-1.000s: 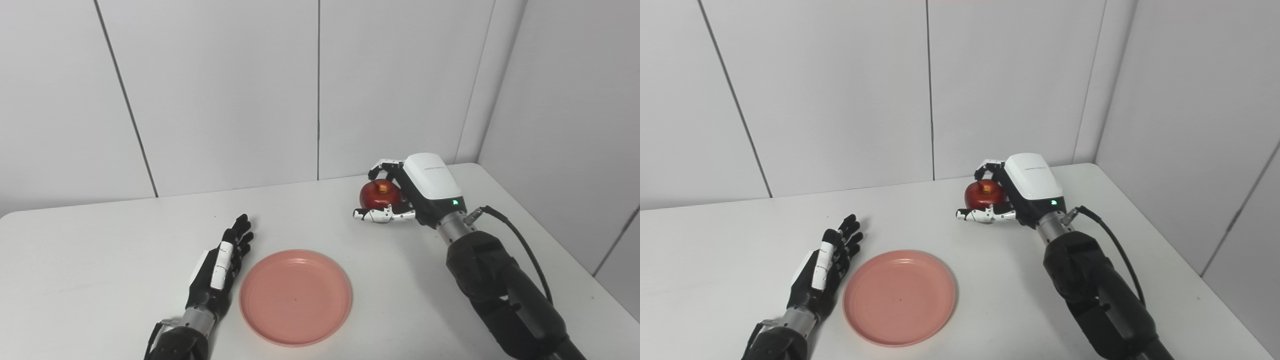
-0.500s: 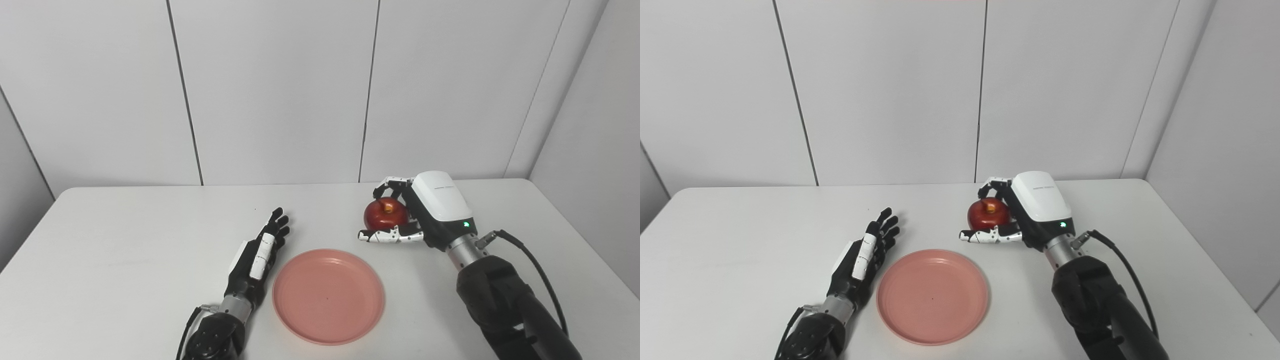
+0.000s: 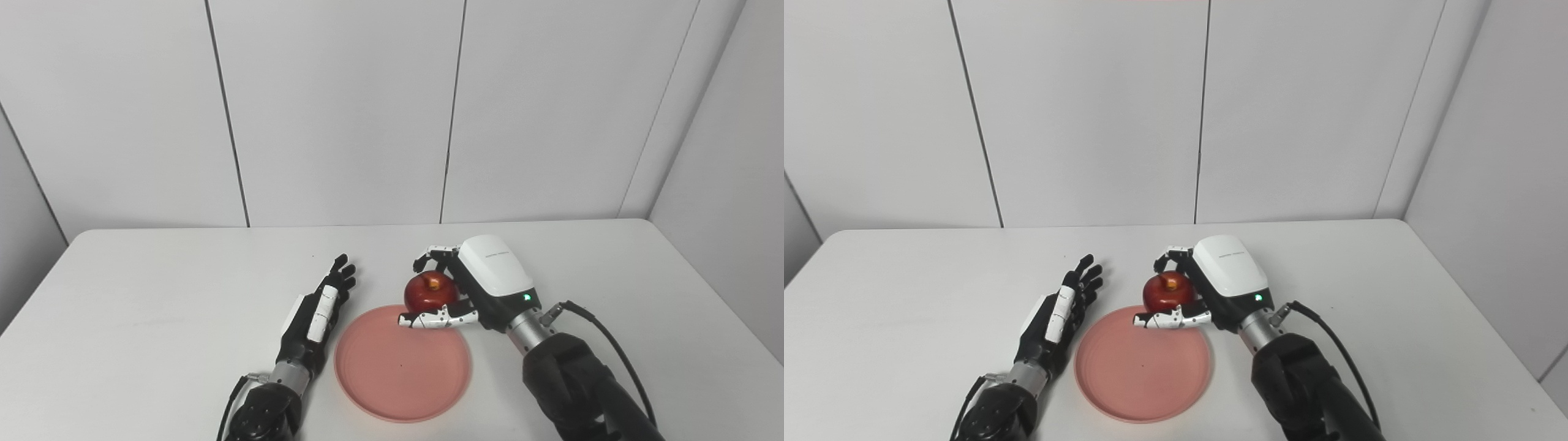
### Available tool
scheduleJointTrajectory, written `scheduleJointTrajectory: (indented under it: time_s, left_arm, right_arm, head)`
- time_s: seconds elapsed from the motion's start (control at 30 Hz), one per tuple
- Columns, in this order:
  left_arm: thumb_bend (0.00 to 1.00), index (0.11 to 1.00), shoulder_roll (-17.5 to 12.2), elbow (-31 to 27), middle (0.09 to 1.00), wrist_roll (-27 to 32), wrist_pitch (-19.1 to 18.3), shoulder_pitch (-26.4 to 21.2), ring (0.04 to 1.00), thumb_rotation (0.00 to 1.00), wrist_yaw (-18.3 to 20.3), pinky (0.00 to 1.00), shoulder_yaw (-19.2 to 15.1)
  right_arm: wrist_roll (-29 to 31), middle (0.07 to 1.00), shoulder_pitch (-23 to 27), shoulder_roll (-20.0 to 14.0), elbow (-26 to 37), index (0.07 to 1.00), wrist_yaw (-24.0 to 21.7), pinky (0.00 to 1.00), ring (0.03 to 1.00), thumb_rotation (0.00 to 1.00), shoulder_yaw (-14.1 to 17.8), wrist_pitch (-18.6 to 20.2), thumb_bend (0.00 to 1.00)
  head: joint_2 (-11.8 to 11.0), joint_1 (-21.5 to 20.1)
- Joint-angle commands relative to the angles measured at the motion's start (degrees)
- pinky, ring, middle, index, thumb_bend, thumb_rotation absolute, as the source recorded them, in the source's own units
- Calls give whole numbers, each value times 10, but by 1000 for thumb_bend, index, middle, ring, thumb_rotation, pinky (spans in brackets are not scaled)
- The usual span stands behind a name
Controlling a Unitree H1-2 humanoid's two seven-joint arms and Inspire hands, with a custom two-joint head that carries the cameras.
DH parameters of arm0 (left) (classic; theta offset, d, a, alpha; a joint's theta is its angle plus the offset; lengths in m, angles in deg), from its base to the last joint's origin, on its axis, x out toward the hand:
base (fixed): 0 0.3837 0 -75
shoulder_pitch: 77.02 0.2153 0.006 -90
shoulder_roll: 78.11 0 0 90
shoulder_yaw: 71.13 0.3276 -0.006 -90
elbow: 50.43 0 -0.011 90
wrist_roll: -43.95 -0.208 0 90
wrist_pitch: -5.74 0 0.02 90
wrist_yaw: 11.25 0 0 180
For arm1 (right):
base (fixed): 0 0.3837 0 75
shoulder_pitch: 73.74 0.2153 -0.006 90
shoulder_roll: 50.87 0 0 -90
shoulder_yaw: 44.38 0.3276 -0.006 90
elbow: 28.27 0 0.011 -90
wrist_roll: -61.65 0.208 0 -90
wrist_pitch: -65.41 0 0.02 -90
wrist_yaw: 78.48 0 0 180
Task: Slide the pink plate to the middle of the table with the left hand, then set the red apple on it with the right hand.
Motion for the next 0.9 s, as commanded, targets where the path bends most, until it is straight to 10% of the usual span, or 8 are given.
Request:
scheduleJointTrajectory:
  time_s: [0.0,0.87]
  left_arm:
    - [905,952,11,33,965,1,-4,23,971,957,10,1000,9]
    - [890,956,6,30,969,-4,-2,25,973,975,13,1000,15]
  right_arm:
    - [-9,378,33,6,9,589,10,175,252,677,-1,-23,593]
    - [-33,358,26,19,-75,580,19,175,245,613,-44,-60,577]
  head:
    - [1,0]
    - [9,2]
